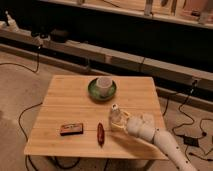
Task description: Stand the bottle upright
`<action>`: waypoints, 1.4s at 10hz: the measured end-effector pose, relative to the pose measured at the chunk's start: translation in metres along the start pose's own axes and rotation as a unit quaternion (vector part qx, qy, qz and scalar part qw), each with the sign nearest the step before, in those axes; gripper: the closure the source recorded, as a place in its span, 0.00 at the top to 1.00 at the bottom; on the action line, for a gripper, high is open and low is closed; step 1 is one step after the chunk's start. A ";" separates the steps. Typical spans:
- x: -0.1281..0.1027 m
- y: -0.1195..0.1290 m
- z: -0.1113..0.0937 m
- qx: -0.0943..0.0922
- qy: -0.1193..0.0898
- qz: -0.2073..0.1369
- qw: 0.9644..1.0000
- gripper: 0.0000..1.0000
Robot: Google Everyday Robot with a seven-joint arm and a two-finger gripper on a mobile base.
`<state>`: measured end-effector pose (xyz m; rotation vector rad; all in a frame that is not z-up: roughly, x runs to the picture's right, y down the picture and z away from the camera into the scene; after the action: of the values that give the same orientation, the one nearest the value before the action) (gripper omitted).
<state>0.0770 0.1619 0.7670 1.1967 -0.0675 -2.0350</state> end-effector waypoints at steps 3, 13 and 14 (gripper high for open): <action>0.000 0.000 -0.002 -0.001 0.003 0.001 1.000 0.62; -0.010 -0.003 0.003 0.019 -0.033 -0.004 0.999 0.62; -0.006 -0.006 0.006 0.031 -0.044 -0.015 0.998 0.62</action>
<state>0.0706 0.1683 0.7720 1.1523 -0.1585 -2.1244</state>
